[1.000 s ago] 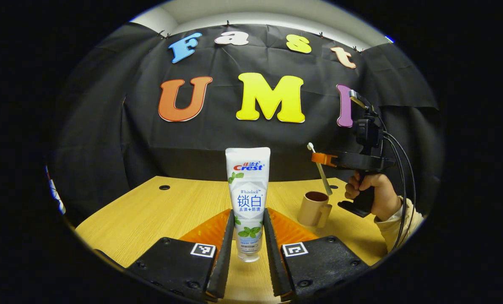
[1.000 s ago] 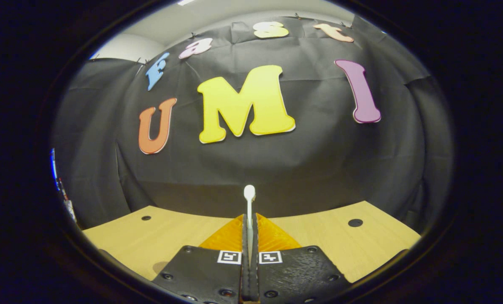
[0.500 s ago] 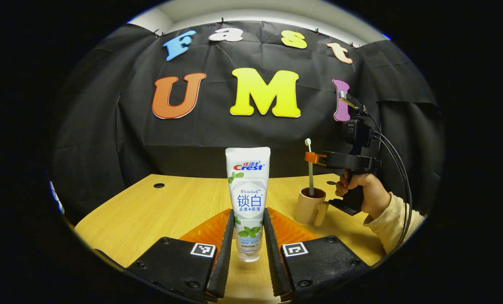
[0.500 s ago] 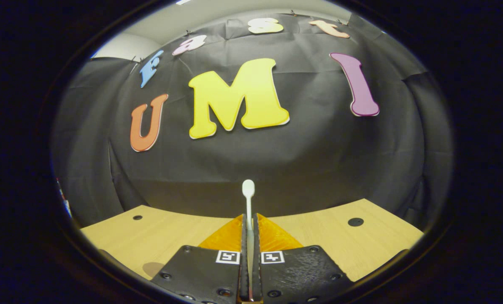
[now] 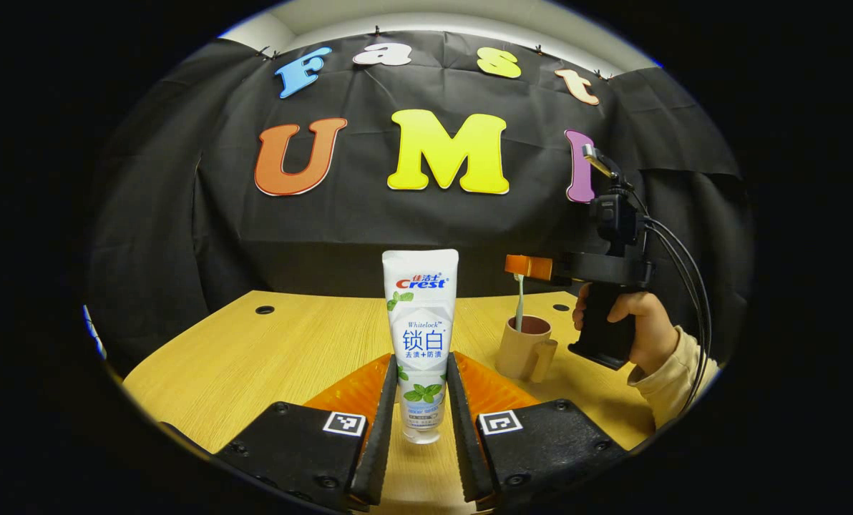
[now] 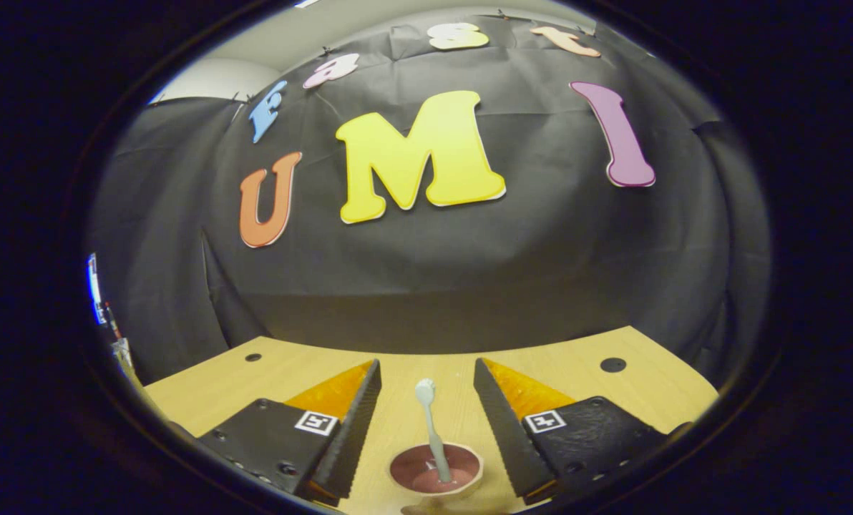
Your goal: Put the toothbrush and toothpaste on the desktop into the cup, then pick up the cup and place it on the coaster on the desktop.
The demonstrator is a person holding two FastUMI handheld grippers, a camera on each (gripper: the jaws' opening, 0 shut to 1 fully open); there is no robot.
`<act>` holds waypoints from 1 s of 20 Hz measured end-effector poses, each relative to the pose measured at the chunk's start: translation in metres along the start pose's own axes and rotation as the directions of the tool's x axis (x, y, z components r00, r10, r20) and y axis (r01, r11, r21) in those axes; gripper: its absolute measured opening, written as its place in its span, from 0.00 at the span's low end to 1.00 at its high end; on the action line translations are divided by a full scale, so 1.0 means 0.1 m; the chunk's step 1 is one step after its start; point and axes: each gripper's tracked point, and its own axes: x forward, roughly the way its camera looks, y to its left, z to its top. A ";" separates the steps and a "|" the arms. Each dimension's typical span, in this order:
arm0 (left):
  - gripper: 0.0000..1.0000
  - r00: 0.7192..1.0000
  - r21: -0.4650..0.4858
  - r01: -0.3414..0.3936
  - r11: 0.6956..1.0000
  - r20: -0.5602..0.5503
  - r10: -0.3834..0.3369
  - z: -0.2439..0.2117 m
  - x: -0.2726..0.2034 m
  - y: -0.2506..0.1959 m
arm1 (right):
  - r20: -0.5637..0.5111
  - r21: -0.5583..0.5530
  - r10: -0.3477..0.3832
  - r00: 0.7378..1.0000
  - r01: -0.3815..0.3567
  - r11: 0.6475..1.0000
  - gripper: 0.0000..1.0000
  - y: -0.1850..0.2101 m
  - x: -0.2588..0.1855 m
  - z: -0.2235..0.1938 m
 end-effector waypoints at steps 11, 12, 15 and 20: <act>0.43 0.996 0.043 0.061 0.997 0.058 -0.064 0.44 0.80 -0.71 | 0.085 -0.063 -0.197 0.977 0.203 0.977 0.96 -1.12 -1.05 0.09; 0.43 0.995 0.048 0.064 0.997 0.072 -0.067 0.50 0.87 -0.78 | 0.088 -0.059 -0.214 0.973 0.220 0.974 0.96 -1.23 -1.13 0.04; 0.42 0.988 0.059 0.083 0.995 0.122 -0.089 0.68 1.08 -1.02 | 0.100 -0.060 -0.239 0.966 0.246 0.967 0.96 -1.43 -1.22 -0.03; 0.42 0.977 0.037 0.135 0.990 0.159 -0.139 0.91 1.45 -1.41 | 0.097 -0.039 -0.241 0.966 0.246 0.969 0.96 -1.51 -1.24 -0.04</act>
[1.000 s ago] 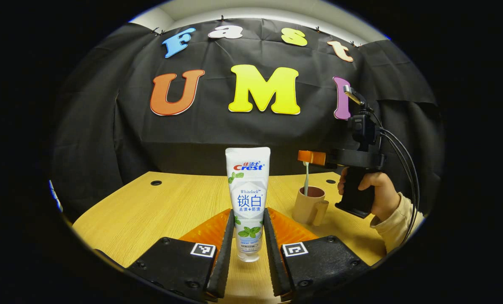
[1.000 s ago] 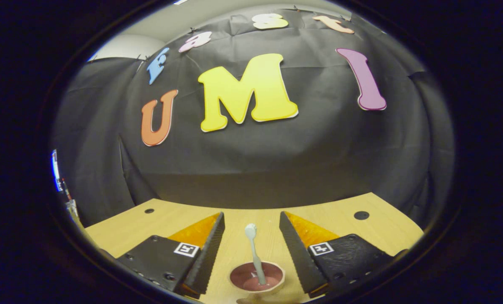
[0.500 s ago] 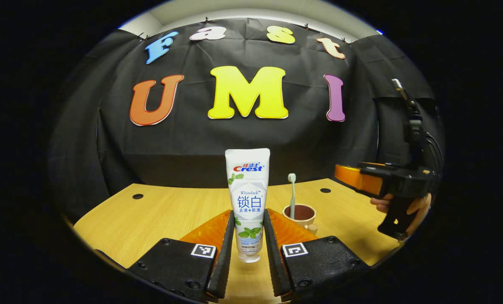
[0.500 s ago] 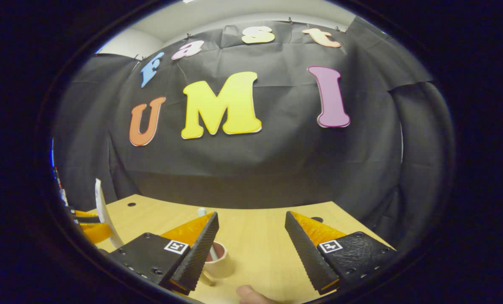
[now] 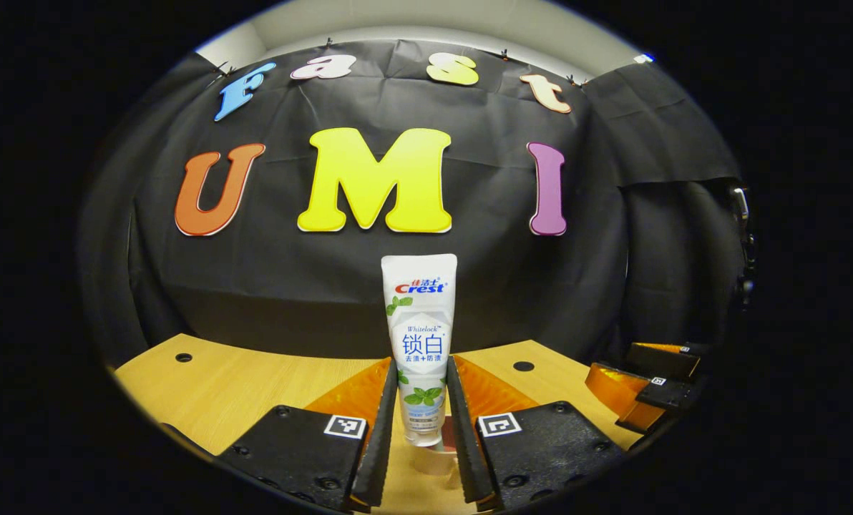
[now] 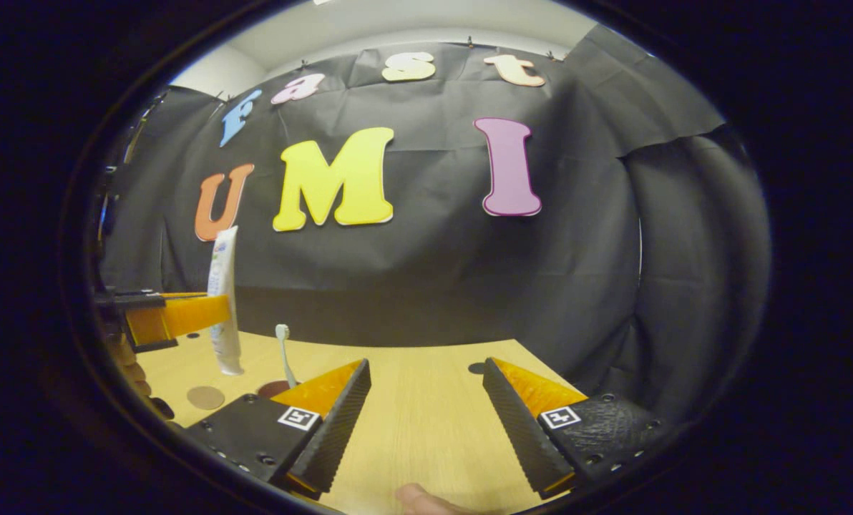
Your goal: Put the toothbrush and toothpaste on the desktop into the cup, then pick up the cup and place it on the coaster on the desktop.
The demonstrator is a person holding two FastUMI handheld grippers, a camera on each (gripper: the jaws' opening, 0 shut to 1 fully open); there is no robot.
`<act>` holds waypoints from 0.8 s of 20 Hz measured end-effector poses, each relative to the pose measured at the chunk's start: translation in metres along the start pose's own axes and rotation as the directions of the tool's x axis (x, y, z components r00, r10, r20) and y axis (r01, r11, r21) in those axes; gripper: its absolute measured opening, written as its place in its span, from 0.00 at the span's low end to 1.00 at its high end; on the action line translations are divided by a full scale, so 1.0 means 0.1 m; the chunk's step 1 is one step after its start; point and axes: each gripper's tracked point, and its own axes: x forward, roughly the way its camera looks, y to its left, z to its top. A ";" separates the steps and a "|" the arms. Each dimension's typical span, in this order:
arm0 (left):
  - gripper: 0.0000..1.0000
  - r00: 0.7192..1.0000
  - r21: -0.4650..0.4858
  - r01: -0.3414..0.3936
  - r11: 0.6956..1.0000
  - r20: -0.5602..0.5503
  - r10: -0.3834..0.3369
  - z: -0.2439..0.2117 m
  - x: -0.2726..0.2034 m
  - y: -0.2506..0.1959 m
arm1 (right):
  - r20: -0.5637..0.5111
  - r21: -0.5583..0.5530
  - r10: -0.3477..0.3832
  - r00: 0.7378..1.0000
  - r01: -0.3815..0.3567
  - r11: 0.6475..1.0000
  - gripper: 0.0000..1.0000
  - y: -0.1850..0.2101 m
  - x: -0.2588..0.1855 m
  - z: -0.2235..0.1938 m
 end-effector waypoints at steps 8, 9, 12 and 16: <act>0.43 0.998 -0.003 0.033 0.999 -0.049 -0.033 -0.26 0.28 -0.15 | -0.002 0.048 -0.023 1.000 0.024 0.999 0.96 -0.11 -0.04 0.01; 0.43 0.997 -0.006 0.037 0.999 -0.066 -0.037 -0.32 0.29 -0.16 | 0.003 0.038 -0.019 1.000 0.019 0.999 0.96 -0.09 -0.05 0.02; 0.43 0.996 -0.008 0.022 1.000 -0.090 -0.023 -0.38 0.29 -0.13 | 0.001 0.016 -0.010 1.000 0.010 1.000 0.96 -0.03 -0.06 -0.02; 0.47 1.000 0.005 0.005 1.000 -0.029 -0.005 -0.18 0.20 -0.10 | 0.006 0.010 -0.009 1.000 0.009 1.000 0.96 -0.03 -0.06 -0.02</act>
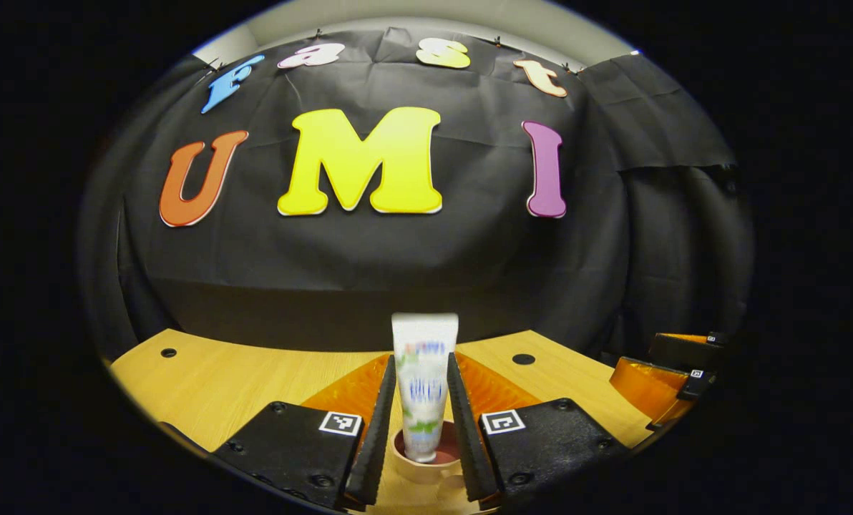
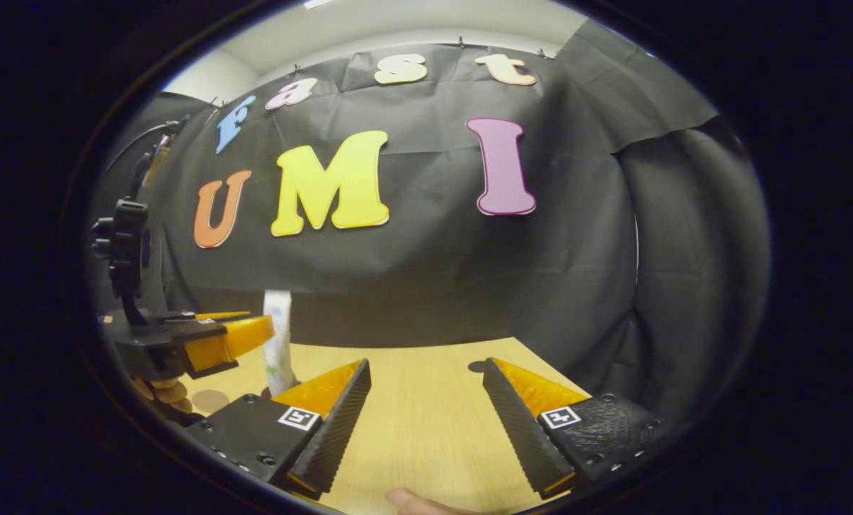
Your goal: Put the toothbrush and toothpaste on the desktop into the cup, then pick up the cup and place it on the coaster on the desktop.
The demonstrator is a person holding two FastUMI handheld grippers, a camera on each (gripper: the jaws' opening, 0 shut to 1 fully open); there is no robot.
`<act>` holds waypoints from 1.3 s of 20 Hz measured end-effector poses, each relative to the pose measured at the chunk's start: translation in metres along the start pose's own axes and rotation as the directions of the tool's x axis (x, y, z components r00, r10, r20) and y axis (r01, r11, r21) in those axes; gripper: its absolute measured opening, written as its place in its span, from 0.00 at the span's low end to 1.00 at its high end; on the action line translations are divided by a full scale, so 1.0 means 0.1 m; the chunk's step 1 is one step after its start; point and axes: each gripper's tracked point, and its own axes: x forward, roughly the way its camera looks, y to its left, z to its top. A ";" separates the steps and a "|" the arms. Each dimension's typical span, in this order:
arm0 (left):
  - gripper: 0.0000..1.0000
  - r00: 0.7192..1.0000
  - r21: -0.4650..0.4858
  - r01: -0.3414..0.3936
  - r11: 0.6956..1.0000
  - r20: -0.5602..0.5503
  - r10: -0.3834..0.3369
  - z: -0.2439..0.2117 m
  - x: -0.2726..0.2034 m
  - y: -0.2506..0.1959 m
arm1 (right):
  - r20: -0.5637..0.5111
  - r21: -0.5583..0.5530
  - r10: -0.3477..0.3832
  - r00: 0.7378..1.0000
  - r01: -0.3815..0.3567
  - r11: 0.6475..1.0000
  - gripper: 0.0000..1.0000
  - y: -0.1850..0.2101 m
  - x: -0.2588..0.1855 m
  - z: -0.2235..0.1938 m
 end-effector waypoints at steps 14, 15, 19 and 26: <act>0.73 0.998 -0.011 -0.041 0.999 -0.051 0.041 0.04 -0.64 0.34 | -0.029 0.007 0.057 0.998 -0.056 0.998 0.96 0.40 -0.01 0.00; 0.76 0.996 -0.002 -0.072 0.997 -0.046 0.072 0.04 -0.71 0.45 | -0.036 -0.001 0.068 0.997 -0.068 0.998 0.96 0.46 0.00 -0.01; 0.87 0.991 0.057 -0.130 0.990 -0.006 0.131 0.04 -1.06 0.73 | -0.085 -0.018 0.104 0.991 -0.105 0.994 0.96 0.70 0.06 -0.07; 0.92 0.980 0.096 -0.199 0.975 0.049 0.195 -0.04 -1.70 1.08 | -0.233 -0.076 0.151 0.961 -0.173 0.982 0.96 1.25 0.09 -0.23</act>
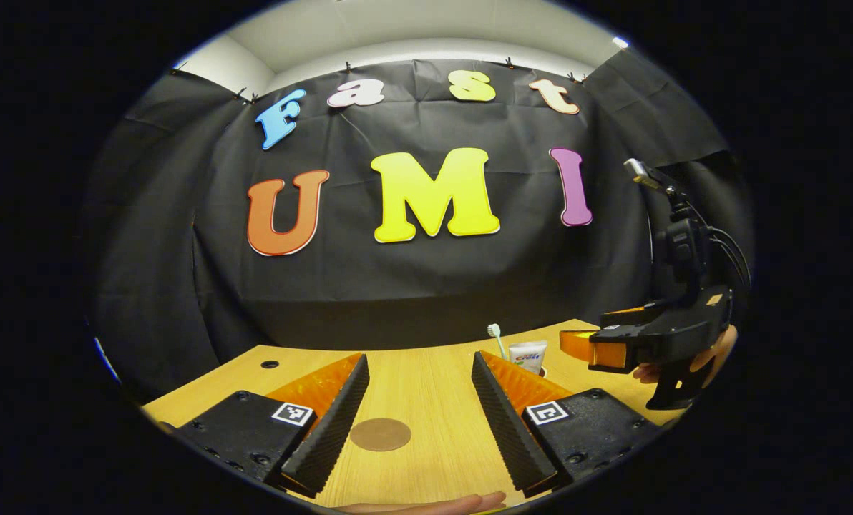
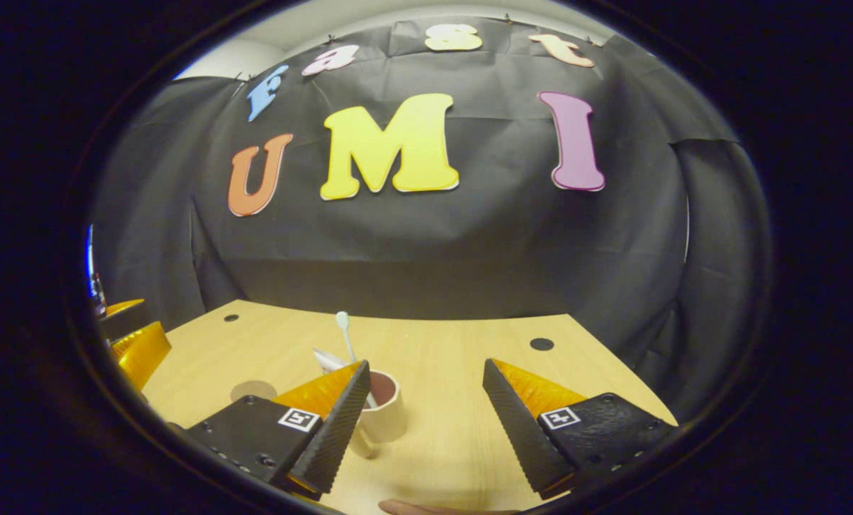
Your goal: Put the toothbrush and toothpaste on the desktop into the cup, then pick up the cup and place it on the coaster on the desktop.
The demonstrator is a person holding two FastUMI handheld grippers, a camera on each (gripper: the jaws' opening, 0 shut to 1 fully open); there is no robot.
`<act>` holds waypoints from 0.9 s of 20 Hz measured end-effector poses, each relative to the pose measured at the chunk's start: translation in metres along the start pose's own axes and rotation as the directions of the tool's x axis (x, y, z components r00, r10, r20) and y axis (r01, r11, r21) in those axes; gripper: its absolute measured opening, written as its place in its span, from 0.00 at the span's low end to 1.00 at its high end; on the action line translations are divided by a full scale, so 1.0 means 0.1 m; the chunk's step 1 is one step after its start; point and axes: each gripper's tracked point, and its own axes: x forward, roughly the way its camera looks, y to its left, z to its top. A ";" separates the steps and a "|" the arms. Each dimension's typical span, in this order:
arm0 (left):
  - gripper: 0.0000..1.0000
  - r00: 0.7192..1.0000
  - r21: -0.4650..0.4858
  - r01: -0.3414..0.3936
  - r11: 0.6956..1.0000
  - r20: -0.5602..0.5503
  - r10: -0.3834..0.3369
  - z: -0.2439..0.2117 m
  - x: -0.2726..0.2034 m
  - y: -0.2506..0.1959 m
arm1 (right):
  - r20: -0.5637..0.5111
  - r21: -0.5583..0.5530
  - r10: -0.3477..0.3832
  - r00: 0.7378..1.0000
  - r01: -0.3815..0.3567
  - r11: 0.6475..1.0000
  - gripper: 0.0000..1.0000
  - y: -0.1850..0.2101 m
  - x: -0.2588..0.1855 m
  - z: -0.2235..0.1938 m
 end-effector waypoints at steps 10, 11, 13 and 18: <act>0.94 0.998 -0.044 -0.052 0.998 -0.028 0.051 -0.27 -0.28 0.42 | -0.387 -0.108 -0.058 0.920 0.017 0.994 0.98 0.37 0.27 -0.41; 0.94 0.998 -0.042 -0.055 0.998 -0.028 0.054 -0.28 -0.28 0.43 | -0.418 -0.109 -0.062 0.906 0.018 0.994 0.98 0.40 0.30 -0.48; 0.94 0.998 -0.048 -0.054 0.997 -0.029 0.053 -0.30 -0.30 0.46 | -0.499 -0.104 -0.074 0.863 0.025 0.994 0.95 0.44 0.33 -0.68; 0.94 0.998 -0.058 -0.063 0.996 -0.029 0.061 -0.36 -0.30 0.54 | -0.664 -0.117 -0.128 0.737 0.066 0.991 0.92 0.45 0.45 -1.14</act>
